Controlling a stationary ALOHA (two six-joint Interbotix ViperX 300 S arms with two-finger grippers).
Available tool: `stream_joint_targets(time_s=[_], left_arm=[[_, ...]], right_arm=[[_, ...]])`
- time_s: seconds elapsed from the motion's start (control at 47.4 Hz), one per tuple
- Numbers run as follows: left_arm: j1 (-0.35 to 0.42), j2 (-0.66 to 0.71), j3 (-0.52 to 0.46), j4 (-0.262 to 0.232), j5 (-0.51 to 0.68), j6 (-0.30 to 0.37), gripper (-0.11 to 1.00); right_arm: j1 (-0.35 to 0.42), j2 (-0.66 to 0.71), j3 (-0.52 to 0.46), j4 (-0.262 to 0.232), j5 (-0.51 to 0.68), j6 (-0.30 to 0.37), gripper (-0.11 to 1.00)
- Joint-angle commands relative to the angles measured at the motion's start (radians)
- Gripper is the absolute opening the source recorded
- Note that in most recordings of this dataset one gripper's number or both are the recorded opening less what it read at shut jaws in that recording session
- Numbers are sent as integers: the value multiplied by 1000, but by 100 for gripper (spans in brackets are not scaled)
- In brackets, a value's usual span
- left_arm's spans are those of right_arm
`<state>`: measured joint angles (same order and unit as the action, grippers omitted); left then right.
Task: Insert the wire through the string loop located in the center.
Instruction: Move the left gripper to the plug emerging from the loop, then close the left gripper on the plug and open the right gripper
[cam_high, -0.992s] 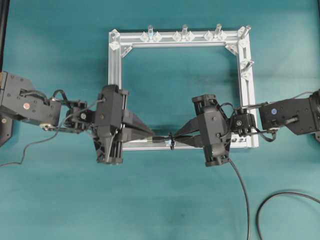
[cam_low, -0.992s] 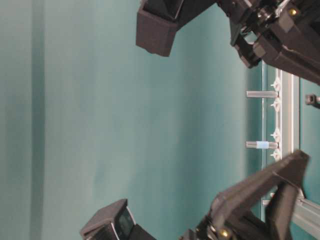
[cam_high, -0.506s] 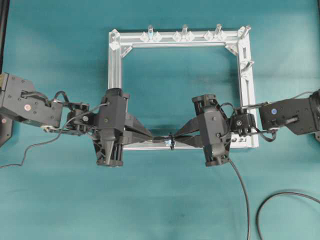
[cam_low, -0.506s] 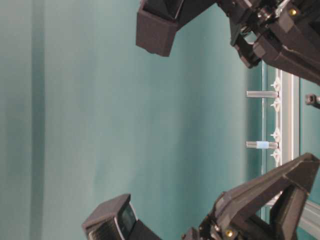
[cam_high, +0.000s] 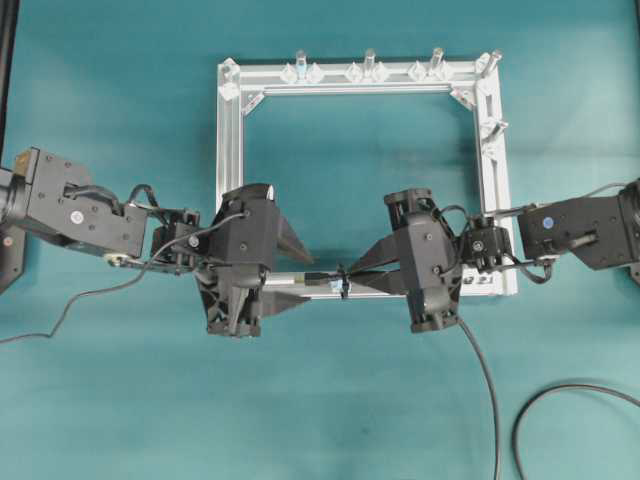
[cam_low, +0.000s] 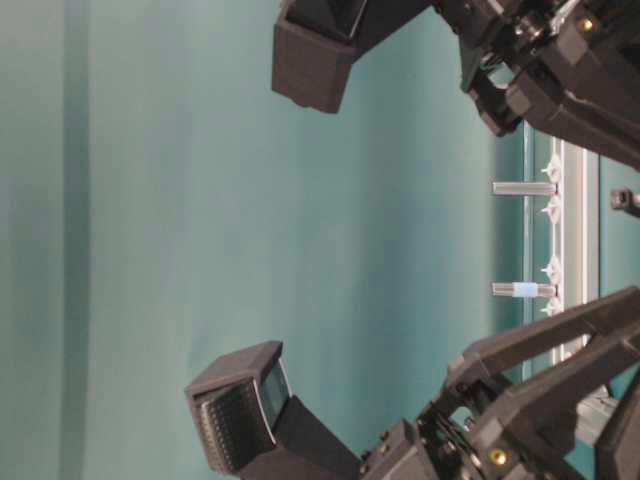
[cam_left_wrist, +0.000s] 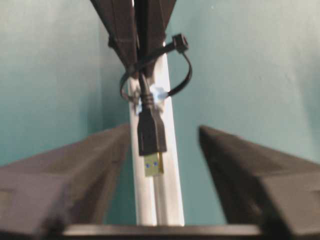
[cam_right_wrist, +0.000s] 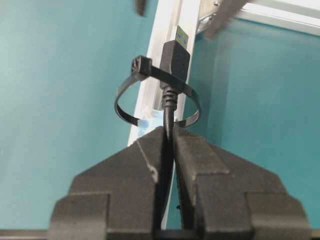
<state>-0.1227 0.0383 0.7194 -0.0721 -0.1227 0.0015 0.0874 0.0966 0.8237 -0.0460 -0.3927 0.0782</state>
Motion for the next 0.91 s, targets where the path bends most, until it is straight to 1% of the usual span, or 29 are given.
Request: stream_joint_targets(time_s=[0.0,0.295,0.401,0.633,0.76,0.886], left_arm=[[-5,-11,-21,3,-2,-3,77],[-2,-6,-26,3,26,-3,78],[8,26,-32,2,26,-5,78],[9,149,-121,5,23,-2,78],[18,173,-152,6,23,2,77],[26,170,-155,6,26,3,76]], right_arm=[[-2,-14,-9,-3,-11,-2,7],[-2,-12,-8,-3,-25,-3,7],[-3,-12,-9,-3,-25,-2,7],[-3,-12,-8,-3,-23,0,7],[-2,-14,-8,-3,-21,0,7],[-3,-14,-8,-3,-20,0,7]])
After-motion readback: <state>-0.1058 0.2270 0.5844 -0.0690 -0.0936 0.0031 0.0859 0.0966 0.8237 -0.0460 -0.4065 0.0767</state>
